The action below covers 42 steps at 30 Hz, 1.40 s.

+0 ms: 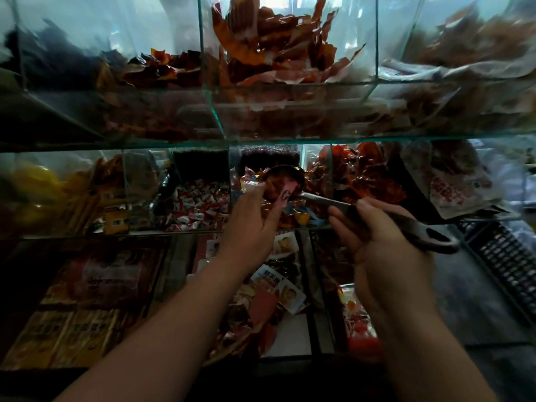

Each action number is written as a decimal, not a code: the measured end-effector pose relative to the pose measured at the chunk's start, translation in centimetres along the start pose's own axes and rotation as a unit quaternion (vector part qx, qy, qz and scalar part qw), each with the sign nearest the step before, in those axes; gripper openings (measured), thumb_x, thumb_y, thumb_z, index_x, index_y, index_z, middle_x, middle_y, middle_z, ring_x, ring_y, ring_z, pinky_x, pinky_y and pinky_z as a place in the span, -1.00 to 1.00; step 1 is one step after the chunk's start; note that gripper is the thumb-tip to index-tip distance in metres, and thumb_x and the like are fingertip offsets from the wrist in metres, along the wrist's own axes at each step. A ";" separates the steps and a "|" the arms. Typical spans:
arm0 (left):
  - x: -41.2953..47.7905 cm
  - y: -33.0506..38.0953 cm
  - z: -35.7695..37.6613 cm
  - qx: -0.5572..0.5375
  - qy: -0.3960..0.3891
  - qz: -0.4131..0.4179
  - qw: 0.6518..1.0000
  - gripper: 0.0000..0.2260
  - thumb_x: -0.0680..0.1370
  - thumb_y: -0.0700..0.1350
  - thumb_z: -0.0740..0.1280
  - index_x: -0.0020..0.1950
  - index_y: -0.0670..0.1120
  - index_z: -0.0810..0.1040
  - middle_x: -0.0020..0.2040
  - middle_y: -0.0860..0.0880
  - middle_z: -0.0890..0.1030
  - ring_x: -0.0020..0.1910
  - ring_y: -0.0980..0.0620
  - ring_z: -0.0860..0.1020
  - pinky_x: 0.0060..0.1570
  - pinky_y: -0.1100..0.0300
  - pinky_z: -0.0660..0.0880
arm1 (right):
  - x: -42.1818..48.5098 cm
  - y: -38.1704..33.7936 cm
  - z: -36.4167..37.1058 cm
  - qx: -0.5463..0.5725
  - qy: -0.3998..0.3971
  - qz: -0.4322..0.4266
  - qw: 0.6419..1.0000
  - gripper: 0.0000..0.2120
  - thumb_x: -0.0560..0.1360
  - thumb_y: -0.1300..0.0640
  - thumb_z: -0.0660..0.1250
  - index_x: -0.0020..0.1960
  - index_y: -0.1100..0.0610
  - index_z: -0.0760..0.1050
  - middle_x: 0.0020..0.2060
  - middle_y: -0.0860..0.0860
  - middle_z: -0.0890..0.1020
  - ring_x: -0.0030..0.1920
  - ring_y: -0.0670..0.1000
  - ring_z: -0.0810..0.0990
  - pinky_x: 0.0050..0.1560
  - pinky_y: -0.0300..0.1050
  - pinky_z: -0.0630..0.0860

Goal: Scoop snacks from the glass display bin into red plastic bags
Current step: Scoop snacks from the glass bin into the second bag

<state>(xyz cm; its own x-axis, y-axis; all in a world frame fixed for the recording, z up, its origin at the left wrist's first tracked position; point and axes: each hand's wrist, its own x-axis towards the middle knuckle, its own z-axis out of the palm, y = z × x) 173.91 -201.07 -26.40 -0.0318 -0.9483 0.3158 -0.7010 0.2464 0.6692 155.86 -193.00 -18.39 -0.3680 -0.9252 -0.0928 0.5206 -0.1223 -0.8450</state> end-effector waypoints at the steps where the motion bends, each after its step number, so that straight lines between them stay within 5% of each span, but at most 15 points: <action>1: -0.4 -0.5 0.3 -0.004 -0.018 -0.010 1.000 -0.46 0.67 0.26 0.10 0.60 0.04 0.21 0.52 0.03 0.35 0.51 0.05 0.28 0.46 -0.10 0.32 | 0.7 0.9 0.5 -0.033 -0.007 -0.031 0.999 -0.94 0.57 0.23 0.38 -0.03 0.10 0.61 -0.15 0.03 0.76 -0.02 0.09 0.77 -0.05 -0.13 0.69; 3: -0.9 -1.3 0.8 -0.008 -0.045 -0.026 0.999 -0.41 0.67 0.24 0.13 0.64 0.02 0.14 0.59 0.01 0.26 0.58 0.03 0.18 0.52 -0.12 0.24 | 2.1 2.9 1.1 -0.148 -0.043 -0.125 0.980 -0.94 0.55 0.17 0.43 -0.02 0.02 0.62 -0.10 0.02 0.74 -0.01 -0.04 0.75 -0.03 -0.17 0.67; 6: -1.0 -1.8 0.9 -0.006 -0.060 -0.024 0.998 -0.37 0.67 0.24 0.15 0.66 0.01 0.09 0.63 0.02 0.18 0.61 0.05 0.10 0.57 -0.10 0.15 | 4.1 4.7 1.5 -0.351 -0.158 -0.293 0.875 -0.90 0.57 0.23 0.41 0.04 0.08 0.55 -0.09 -0.04 0.65 -0.08 -0.15 0.65 -0.09 -0.22 0.60; 9: -0.9 -2.1 0.7 -0.035 -0.065 -0.026 0.997 -0.37 0.67 0.21 0.17 0.67 0.02 0.07 0.65 0.03 0.15 0.62 0.08 0.07 0.57 -0.10 0.13 | 5.5 5.0 1.0 -0.475 -0.264 -0.365 0.756 -0.85 0.56 0.28 0.38 0.12 0.19 0.54 0.01 0.06 0.59 -0.01 -0.01 0.59 0.02 -0.07 0.57; 11: -0.8 -2.2 0.5 -0.046 -0.070 -0.033 0.996 -0.38 0.68 0.22 0.17 0.67 0.03 0.07 0.64 0.04 0.15 0.62 0.07 0.08 0.57 -0.11 0.15 | 5.4 4.8 0.6 -0.509 -0.292 -0.379 0.715 -0.75 0.50 0.30 0.40 0.18 0.24 0.54 0.10 0.11 0.56 0.07 0.07 0.58 0.06 0.03 0.59; 14: -0.7 -2.1 0.4 -0.059 -0.068 -0.047 0.995 -0.38 0.68 0.22 0.16 0.66 0.03 0.09 0.64 0.04 0.16 0.62 0.07 0.09 0.57 -0.11 0.15 | 3.9 4.1 0.3 -0.506 -0.264 -0.397 0.719 -0.70 0.48 0.20 0.37 0.20 0.24 0.55 0.15 0.12 0.57 0.12 0.09 0.60 0.09 0.04 0.61; 18: -0.9 -1.2 -0.2 -0.114 -0.039 -0.063 0.991 -0.44 0.68 0.20 0.19 0.64 0.07 0.16 0.60 0.04 0.23 0.56 0.06 0.20 0.53 -0.03 0.21 | 0.6 2.8 0.1 -0.422 -0.228 -0.392 0.785 -0.88 0.57 0.24 0.39 0.09 0.21 0.57 -0.05 0.03 0.62 -0.07 -0.04 0.64 -0.07 -0.10 0.59; 21: -1.6 -0.4 -0.8 -0.128 -0.020 -0.056 0.990 -0.41 0.67 0.19 0.21 0.65 0.11 0.11 0.63 0.08 0.15 0.59 0.09 0.14 0.55 -0.09 0.19 | -2.3 1.5 0.1 -0.346 -0.206 -0.336 0.851 -0.96 0.57 0.19 0.40 0.02 0.09 0.59 -0.16 -0.04 0.67 -0.19 -0.05 0.69 -0.22 -0.08 0.63; 24: -3.2 0.1 -1.9 -0.105 0.012 -0.046 0.993 -0.33 0.62 0.24 0.20 0.66 0.10 0.03 0.65 0.15 0.05 0.61 0.13 0.06 0.57 -0.09 0.14 | -4.6 0.0 0.1 -0.275 -0.203 -0.221 0.913 -0.95 0.49 0.01 0.38 -0.07 -0.04 0.60 -0.15 0.05 0.72 -0.12 0.04 0.74 -0.12 0.08 0.69; 31: -10.5 0.3 -4.1 -0.041 0.011 -0.038 0.998 -0.33 0.58 0.40 0.14 0.62 0.28 -0.03 0.53 0.50 -0.03 0.58 0.28 0.01 0.51 0.08 0.11 | -7.2 -1.3 -0.5 -0.172 -0.240 -0.092 0.951 -0.93 0.48 0.23 0.38 -0.13 0.11 0.63 -0.17 0.17 0.73 -0.12 0.13 0.77 -0.10 -0.04 0.70; 36: -15.5 -1.5 -6.2 -0.023 0.022 -0.086 0.996 -0.46 0.60 0.09 0.38 0.56 0.14 0.32 0.50 0.25 0.28 0.51 0.19 0.26 0.46 -0.02 0.34 | -7.4 0.2 -0.9 -0.286 -0.289 -0.022 0.913 -0.95 0.43 0.15 0.42 -0.17 0.01 0.64 -0.20 0.06 0.73 -0.17 0.05 0.76 -0.13 0.08 0.72; 39: -16.9 -3.0 -8.1 0.070 0.096 -0.076 0.990 -0.56 0.55 -0.05 0.47 0.42 0.01 0.50 0.43 0.12 0.42 0.47 0.10 0.34 0.40 0.09 0.29 | -7.3 2.4 -0.9 -0.435 -0.343 -0.047 0.832 -0.92 0.49 0.10 0.44 -0.13 -0.08 0.60 -0.19 -0.10 0.68 -0.22 -0.09 0.67 -0.25 -0.24 0.63; 42: -17.0 -4.8 -9.6 0.202 0.023 -0.133 0.970 -0.58 0.52 0.04 0.48 0.35 0.00 0.56 0.38 0.05 0.48 0.44 -0.02 0.38 0.42 -0.01 0.34 | -7.4 5.3 -0.7 -0.542 -0.409 -0.089 0.729 -0.94 0.54 0.03 0.39 -0.04 -0.14 0.56 -0.12 -0.15 0.63 -0.11 -0.17 0.59 -0.21 -0.36 0.51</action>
<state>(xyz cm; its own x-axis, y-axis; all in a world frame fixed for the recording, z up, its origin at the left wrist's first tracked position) 184.61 -184.24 -28.51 0.2129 -0.9556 0.2037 -0.9024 -0.1123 0.4161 160.78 -186.55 -22.57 0.4571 -0.8885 0.0393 -0.5576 -0.3207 -0.7656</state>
